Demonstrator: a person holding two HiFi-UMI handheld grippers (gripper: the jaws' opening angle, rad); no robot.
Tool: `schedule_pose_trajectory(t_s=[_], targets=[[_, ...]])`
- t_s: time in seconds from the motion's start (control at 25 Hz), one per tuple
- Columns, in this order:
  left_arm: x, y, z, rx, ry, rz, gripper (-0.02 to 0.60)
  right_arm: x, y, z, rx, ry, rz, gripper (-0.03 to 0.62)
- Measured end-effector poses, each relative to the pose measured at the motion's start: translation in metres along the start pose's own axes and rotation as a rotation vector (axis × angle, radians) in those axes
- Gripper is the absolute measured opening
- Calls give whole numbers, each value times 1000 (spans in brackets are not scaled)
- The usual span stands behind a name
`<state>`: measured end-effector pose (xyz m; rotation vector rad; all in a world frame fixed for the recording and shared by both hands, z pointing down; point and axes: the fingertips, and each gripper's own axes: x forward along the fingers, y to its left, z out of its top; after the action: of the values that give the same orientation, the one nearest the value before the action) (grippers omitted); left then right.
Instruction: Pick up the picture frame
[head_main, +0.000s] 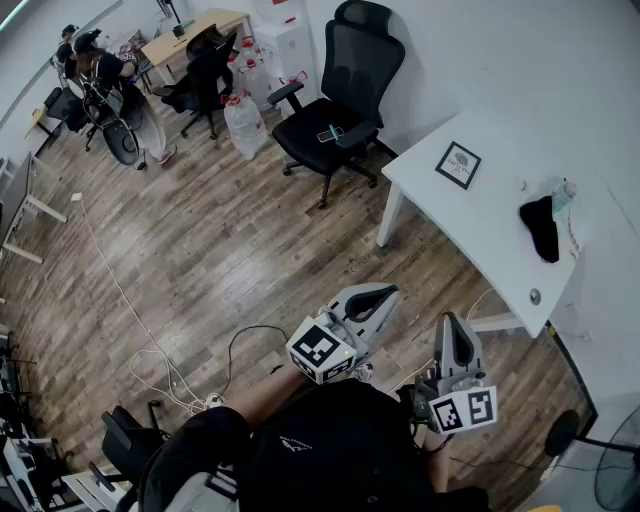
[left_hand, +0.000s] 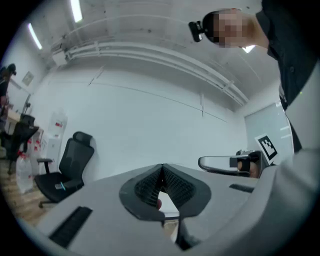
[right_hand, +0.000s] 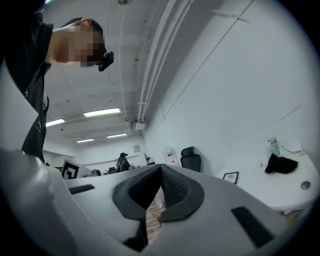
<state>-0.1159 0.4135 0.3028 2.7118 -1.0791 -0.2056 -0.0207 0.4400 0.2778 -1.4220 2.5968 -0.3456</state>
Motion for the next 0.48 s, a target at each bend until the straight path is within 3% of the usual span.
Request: schedule_pose_trajectory(t_s=[0.12,0.32,0.48], targets=[[-37,14,-9,-57,28,6,6,5,35,-29,22,29,-21,-2],[-91,34,-17,-25,38,62,6,11,79,-54,18,63,-41,-2],[-115,45,-21,-41,47,49,6,8,106,-62,-73,97,-71,-2]])
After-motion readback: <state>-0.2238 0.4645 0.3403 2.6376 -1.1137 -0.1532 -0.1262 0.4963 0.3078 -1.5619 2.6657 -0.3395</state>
